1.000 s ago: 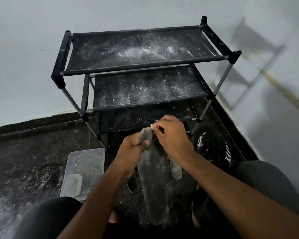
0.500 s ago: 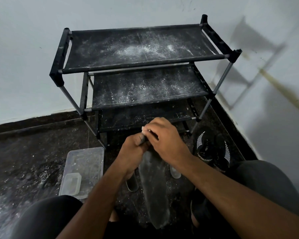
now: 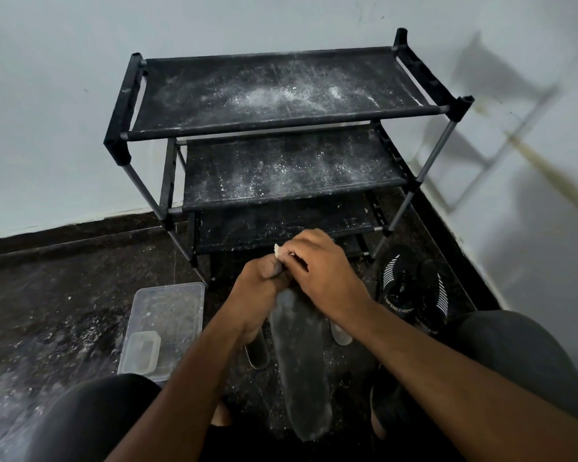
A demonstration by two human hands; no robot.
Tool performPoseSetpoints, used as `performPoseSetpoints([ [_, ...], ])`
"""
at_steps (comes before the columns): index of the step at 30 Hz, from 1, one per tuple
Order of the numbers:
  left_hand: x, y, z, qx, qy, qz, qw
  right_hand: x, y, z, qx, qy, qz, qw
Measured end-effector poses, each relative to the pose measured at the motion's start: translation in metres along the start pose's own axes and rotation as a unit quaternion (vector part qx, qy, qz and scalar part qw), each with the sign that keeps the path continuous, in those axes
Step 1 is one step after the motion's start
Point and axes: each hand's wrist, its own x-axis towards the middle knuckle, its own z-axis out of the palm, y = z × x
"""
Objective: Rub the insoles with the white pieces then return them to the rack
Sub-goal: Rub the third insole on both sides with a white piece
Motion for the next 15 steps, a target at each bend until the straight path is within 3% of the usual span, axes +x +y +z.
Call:
performPoseSetpoints([
  [7, 0.002, -0.002, -0.003, 0.017, 0.001, 0.007, 1.0, -0.006, -0.006, 0.003, 0.018, -0.034, -0.017, 0.999],
  [15, 0.004, -0.001, -0.003, -0.059, -0.003, -0.011, 0.998, 0.007, 0.01, -0.008, -0.018, 0.014, 0.089, 0.996],
])
